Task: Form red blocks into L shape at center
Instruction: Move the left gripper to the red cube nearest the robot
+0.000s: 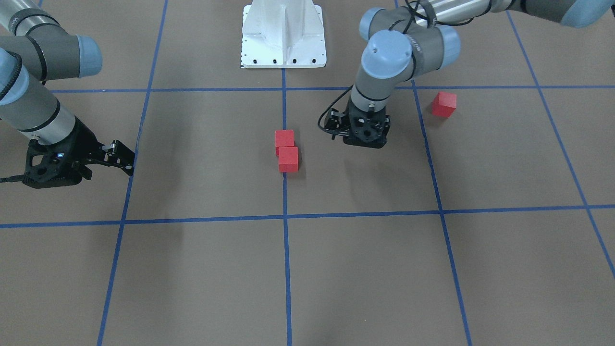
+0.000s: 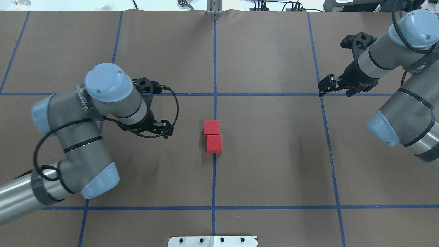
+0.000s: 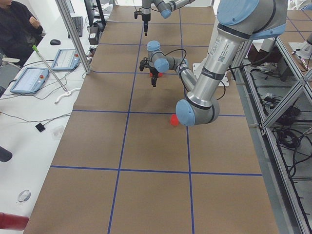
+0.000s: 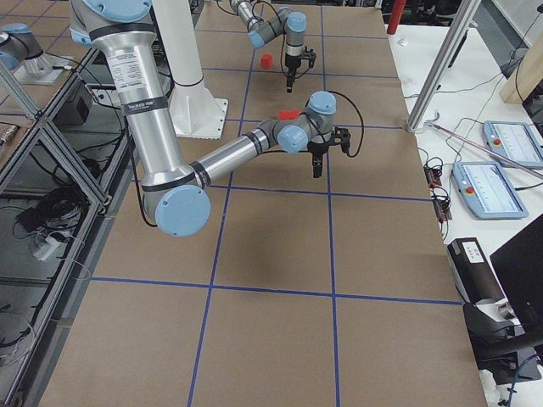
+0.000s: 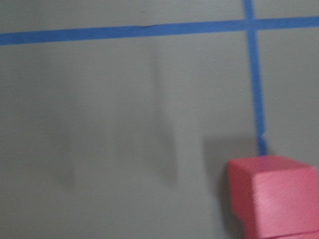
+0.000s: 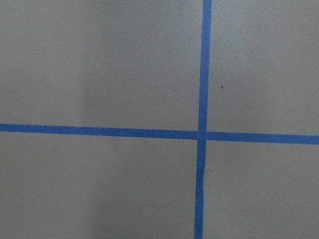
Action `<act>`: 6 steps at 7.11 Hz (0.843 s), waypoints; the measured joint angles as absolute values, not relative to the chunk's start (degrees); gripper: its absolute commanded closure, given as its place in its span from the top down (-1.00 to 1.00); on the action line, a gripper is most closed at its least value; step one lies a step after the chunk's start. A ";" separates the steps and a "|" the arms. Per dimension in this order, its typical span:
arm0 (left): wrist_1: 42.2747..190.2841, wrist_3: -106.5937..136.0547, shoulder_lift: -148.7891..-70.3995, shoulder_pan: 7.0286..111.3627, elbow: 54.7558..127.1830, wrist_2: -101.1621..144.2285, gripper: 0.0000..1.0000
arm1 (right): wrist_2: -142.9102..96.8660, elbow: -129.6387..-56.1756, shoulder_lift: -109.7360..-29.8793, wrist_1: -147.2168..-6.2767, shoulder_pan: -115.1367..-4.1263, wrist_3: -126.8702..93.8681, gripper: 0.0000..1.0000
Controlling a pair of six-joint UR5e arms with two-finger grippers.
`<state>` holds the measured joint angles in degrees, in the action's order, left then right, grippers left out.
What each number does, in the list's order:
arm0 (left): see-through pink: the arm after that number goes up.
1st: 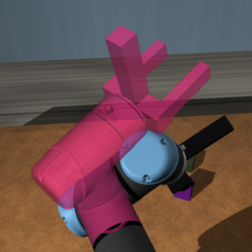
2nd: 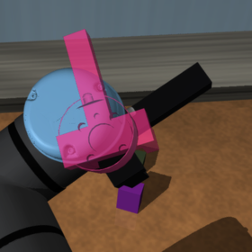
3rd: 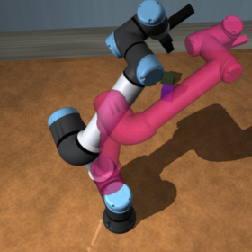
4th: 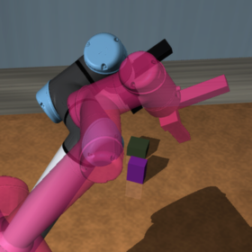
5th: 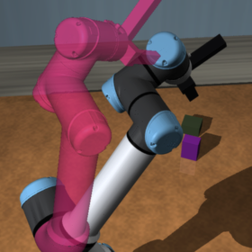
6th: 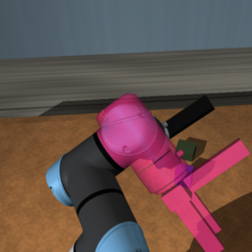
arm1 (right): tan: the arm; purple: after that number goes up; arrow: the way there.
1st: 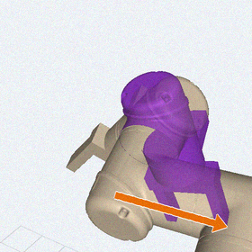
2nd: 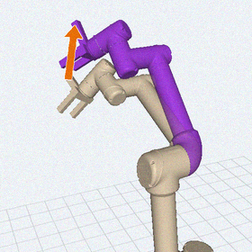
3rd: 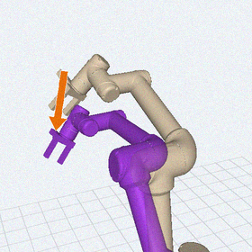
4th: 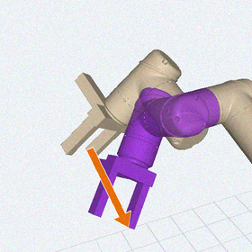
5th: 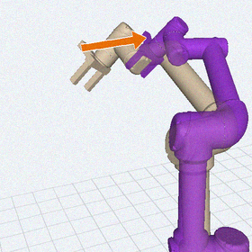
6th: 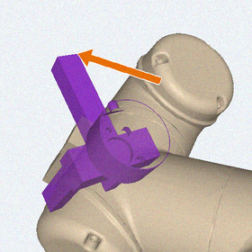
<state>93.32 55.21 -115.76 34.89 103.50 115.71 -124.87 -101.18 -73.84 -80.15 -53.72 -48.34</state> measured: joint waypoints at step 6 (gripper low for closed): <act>97.97 42.45 -87.16 38.27 118.56 115.78 1.00 | -124.60 -100.86 -73.65 -80.16 -53.59 -48.36 0.99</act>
